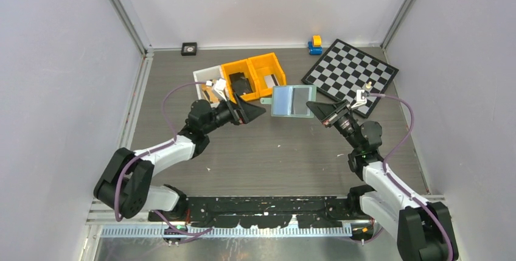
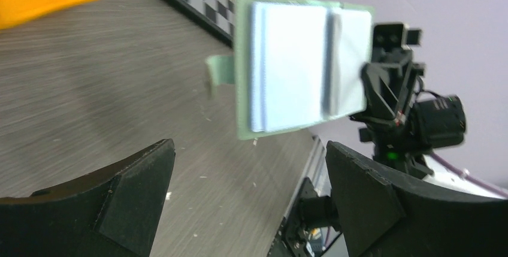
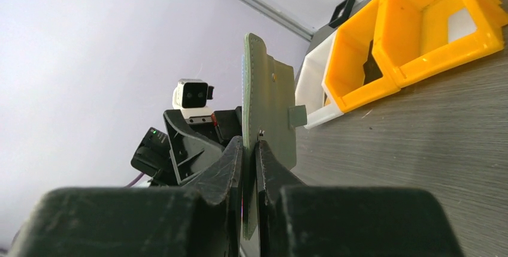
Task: Take the credit cards out of the card holder
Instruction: Remove the credit card from the card holder.
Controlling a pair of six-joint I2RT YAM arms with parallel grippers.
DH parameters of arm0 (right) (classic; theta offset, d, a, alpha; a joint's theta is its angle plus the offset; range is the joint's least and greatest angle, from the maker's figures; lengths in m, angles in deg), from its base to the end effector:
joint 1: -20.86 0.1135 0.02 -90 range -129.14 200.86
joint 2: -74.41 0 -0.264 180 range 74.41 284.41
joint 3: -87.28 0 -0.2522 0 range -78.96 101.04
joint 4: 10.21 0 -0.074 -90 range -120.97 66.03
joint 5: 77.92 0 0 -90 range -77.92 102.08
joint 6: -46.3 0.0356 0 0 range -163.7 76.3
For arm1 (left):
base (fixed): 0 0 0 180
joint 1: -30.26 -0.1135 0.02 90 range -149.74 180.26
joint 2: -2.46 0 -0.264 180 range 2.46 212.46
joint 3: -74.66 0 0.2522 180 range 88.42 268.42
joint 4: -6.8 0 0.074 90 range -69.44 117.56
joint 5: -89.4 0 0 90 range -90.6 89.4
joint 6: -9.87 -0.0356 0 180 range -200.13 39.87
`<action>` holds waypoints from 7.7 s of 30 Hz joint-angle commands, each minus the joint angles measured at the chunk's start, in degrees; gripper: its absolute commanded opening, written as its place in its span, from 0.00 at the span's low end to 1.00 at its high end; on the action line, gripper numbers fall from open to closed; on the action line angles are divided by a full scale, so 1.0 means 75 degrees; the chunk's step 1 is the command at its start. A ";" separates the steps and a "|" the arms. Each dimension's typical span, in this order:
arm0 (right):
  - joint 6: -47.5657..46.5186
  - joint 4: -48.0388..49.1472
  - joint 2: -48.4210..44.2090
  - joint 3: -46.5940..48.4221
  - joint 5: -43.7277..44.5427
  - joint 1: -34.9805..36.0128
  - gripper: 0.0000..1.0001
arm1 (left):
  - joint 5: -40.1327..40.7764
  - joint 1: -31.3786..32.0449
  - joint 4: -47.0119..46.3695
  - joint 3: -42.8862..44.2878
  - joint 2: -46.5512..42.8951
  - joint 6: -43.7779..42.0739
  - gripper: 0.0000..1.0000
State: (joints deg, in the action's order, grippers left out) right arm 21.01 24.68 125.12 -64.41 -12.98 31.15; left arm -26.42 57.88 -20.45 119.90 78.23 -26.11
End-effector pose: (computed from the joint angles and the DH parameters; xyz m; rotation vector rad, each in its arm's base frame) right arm 0.1840 0.0487 0.2447 0.3090 1.4876 1.3686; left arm 0.2393 -0.1427 0.2352 -0.0316 1.8338 -1.4175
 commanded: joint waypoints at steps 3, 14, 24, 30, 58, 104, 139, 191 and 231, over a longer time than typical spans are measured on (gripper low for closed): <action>0.0576 0.1938 0.0511 0.0101 -0.0656 -0.0034 0.00 | -0.0251 0.0681 -0.1194 0.0294 0.0333 -0.0161 1.00; 0.0896 0.2721 0.0965 0.0080 -0.0927 -0.0025 0.00 | -0.0449 0.0748 -0.1542 0.0386 0.0732 -0.0055 1.00; 0.1053 0.3066 0.1330 0.0114 -0.1079 -0.0015 0.00 | -0.1144 0.0885 -0.2868 0.0590 0.1420 0.0449 0.96; 0.1327 0.3623 0.1702 0.0144 -0.1226 -0.0012 0.00 | -0.1117 0.0884 -0.2934 0.0590 0.1443 0.0479 0.92; 0.0628 0.3255 0.2398 0.0310 -0.0989 0.0714 0.01 | -0.1261 0.0412 -0.3072 0.0441 0.1069 0.0662 0.50; -0.1879 0.0229 0.2214 0.0918 0.1316 0.2416 0.82 | 0.0044 0.0208 -0.0294 -0.0201 0.0233 -0.0910 0.00; -0.1235 -0.0290 0.3260 0.1205 0.1299 0.1942 0.80 | 0.0170 -0.0088 -0.0545 -0.0719 -0.1379 -0.0063 0.00; -0.0188 0.2926 0.4415 0.1471 -0.0951 0.2193 0.36 | -0.0781 -0.0279 -0.1380 -0.0382 -0.0012 0.0387 0.00; -0.3018 -0.2977 0.3663 0.3065 0.1188 0.3523 0.79 | 0.0569 0.0789 0.2591 0.0989 -0.0079 -0.1821 0.00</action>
State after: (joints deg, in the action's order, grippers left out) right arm 0.68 4.59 151.81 -44.28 -6.82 57.16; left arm -24.09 62.60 -3.16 124.34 78.43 -36.14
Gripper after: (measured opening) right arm 0.828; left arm 0.047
